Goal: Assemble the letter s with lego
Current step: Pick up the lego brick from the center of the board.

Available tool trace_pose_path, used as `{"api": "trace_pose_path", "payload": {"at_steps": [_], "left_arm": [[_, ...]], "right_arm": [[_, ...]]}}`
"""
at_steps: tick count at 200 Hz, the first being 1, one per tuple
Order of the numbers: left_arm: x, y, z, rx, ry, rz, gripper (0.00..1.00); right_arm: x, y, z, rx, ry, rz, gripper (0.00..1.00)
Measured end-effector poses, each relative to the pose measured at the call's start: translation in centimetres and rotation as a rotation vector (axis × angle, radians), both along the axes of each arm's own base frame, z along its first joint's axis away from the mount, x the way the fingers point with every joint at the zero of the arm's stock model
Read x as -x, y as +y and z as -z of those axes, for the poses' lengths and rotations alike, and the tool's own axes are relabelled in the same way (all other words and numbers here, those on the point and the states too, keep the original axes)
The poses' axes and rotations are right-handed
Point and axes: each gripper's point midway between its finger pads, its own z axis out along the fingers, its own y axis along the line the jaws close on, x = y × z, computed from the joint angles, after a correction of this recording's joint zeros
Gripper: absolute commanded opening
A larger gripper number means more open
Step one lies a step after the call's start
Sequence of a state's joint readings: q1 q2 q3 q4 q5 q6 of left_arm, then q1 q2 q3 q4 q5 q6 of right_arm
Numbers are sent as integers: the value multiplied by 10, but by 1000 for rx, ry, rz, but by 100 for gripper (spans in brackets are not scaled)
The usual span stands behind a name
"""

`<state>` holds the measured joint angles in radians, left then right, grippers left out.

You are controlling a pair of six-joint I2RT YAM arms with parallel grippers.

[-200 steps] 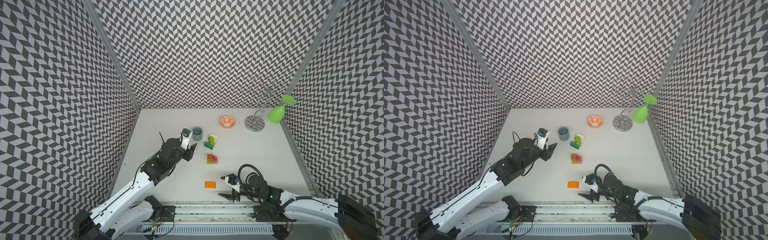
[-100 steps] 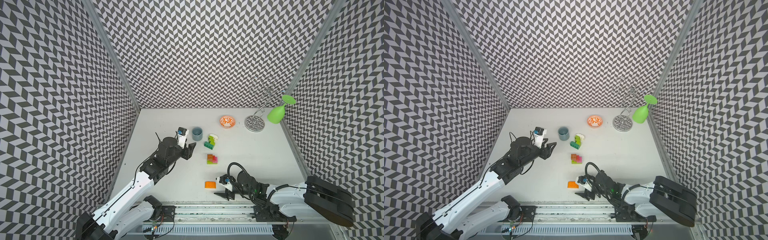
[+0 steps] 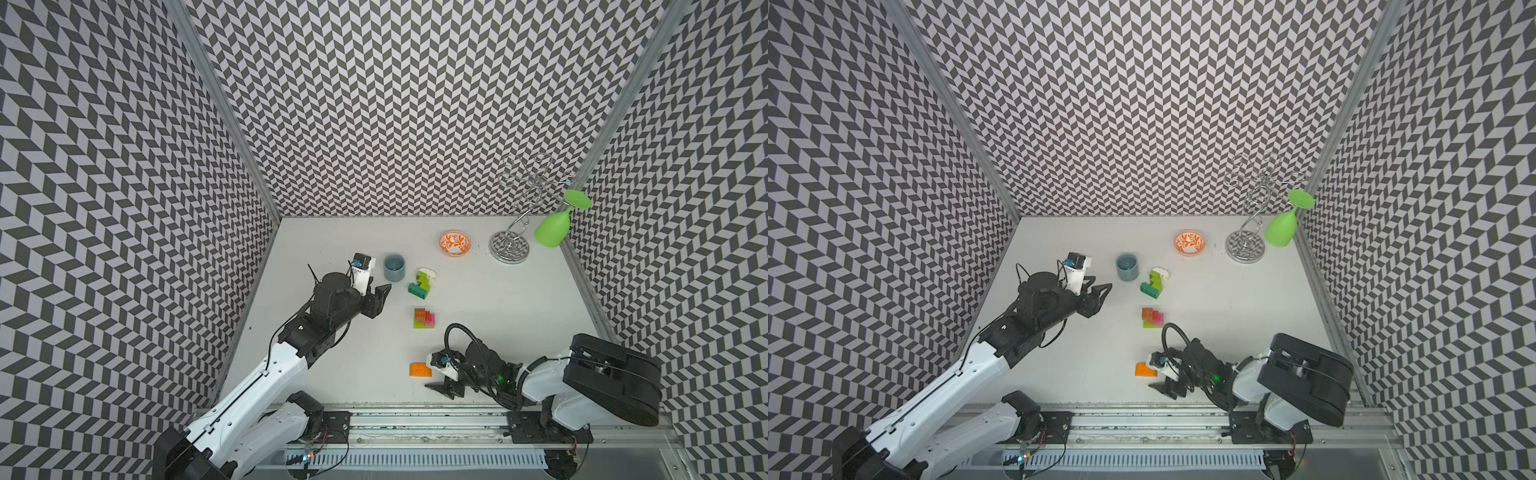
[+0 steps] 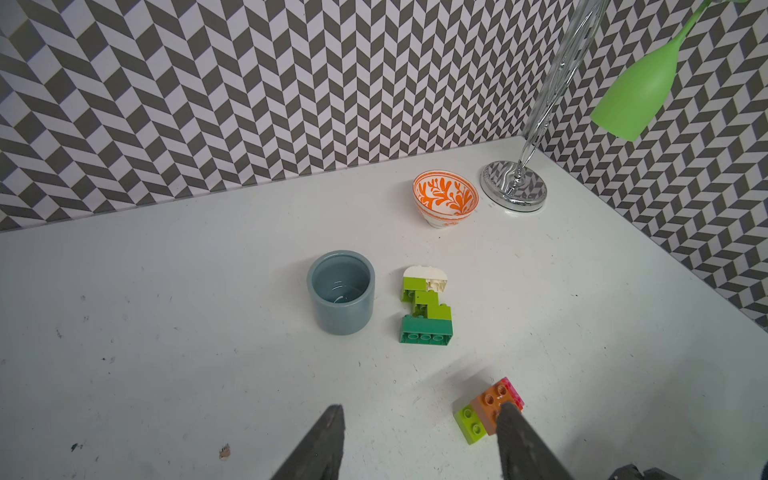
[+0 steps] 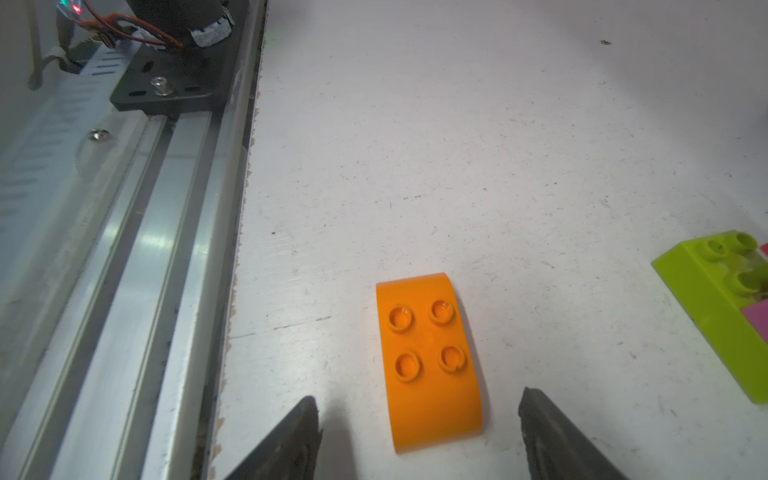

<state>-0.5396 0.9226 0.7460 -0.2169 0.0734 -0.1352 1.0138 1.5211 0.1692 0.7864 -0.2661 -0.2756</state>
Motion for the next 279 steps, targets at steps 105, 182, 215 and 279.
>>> {"api": "trace_pose_path", "payload": {"at_steps": [105, 182, 215, 279], "left_arm": [[0, 0, 0, 18, 9, 4, 59], [-1, 2, 2, 20, 15, -1, 59], [-2, 3, 2, 22, 16, -4, 59], [-3, 5, 3, 25, 18, -5, 59]], "right_arm": [[-2, 1, 1, 2, -13, -11, 58], [-4, 7, 2, 4, -21, -30, 50], [-4, 7, 2, 6, -22, -25, 52], [-5, 4, 2, 13, -20, -13, 47]]}}
